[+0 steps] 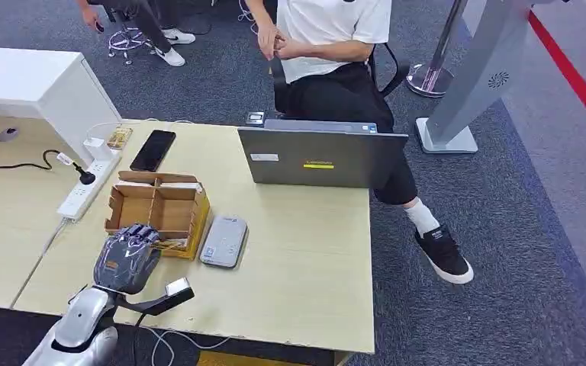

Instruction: Pass the card to the sensor for recognition and then transmit it.

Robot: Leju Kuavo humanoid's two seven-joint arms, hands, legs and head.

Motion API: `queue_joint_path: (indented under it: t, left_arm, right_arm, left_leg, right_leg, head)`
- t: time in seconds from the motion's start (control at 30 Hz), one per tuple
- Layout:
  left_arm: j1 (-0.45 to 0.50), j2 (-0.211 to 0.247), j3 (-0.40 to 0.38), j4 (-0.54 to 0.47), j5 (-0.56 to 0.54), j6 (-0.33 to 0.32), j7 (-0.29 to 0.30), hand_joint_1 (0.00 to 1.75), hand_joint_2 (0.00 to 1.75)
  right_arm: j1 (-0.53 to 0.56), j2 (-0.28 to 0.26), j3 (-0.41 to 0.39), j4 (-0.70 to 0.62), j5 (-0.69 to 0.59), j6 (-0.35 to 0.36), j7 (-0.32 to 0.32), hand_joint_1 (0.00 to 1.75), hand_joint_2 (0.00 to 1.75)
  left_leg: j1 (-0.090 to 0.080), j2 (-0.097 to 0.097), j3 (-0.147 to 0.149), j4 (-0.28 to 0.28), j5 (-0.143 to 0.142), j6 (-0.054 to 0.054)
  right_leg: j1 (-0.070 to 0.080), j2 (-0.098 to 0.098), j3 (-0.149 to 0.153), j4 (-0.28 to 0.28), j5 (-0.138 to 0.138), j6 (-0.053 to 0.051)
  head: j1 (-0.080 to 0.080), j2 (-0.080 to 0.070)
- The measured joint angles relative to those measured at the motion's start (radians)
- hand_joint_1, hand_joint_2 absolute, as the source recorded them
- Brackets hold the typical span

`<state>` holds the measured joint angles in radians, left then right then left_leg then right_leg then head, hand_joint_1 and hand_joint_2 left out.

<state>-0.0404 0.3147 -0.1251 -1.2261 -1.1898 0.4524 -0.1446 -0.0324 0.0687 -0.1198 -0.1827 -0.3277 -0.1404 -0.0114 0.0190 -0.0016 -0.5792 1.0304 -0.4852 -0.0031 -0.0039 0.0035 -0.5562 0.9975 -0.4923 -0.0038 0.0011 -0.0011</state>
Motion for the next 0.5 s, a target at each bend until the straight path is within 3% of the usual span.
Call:
queue_joint_path:
  t: [0.1,0.17,0.27,0.5]
  left_arm:
    - [0.0,0.0,0.0,0.0,0.002,0.0,-0.003,1.75,1.75]
    - [-0.006,-0.003,0.0,-0.001,0.003,0.093,-0.016,1.75,1.75]
    - [-0.023,-0.009,0.0,-0.02,0.003,0.155,-0.017,1.75,1.75]
    - [-0.102,-0.011,0.003,-0.071,-0.016,0.185,-0.013,1.75,1.75]
  right_arm:
    - [0.0,0.0,0.0,0.0,0.0,0.0,0.001,0.0,1.75]
    - [0.0,0.0,0.0,0.0,0.003,-0.002,0.002,0.0,1.75]
    - [-0.001,0.0,0.0,0.0,0.005,-0.005,0.002,0.0,1.75]
    - [-0.001,0.0,0.0,0.0,0.014,-0.005,-0.001,0.0,1.75]
  left_leg:
    - [0.0,0.0,0.0,0.0,0.0,0.0]
    - [0.0,0.0,0.0,0.0,0.0,0.0]
    - [0.0,0.0,0.0,0.0,0.0,0.0]
    - [0.0,-0.001,0.0,0.0,0.0,0.0]
  right_leg:
    - [0.0,0.0,0.0,0.0,0.0,0.0]
    - [0.0,0.0,0.0,0.0,0.0,0.0]
    - [0.0,0.0,0.0,0.0,0.0,0.0]
    - [0.0,0.0,0.0,0.0,0.0,0.0]
  head:
    - [0.0,0.0]
    - [0.0,0.0]
    - [0.0,0.0]
    - [0.0,0.0]
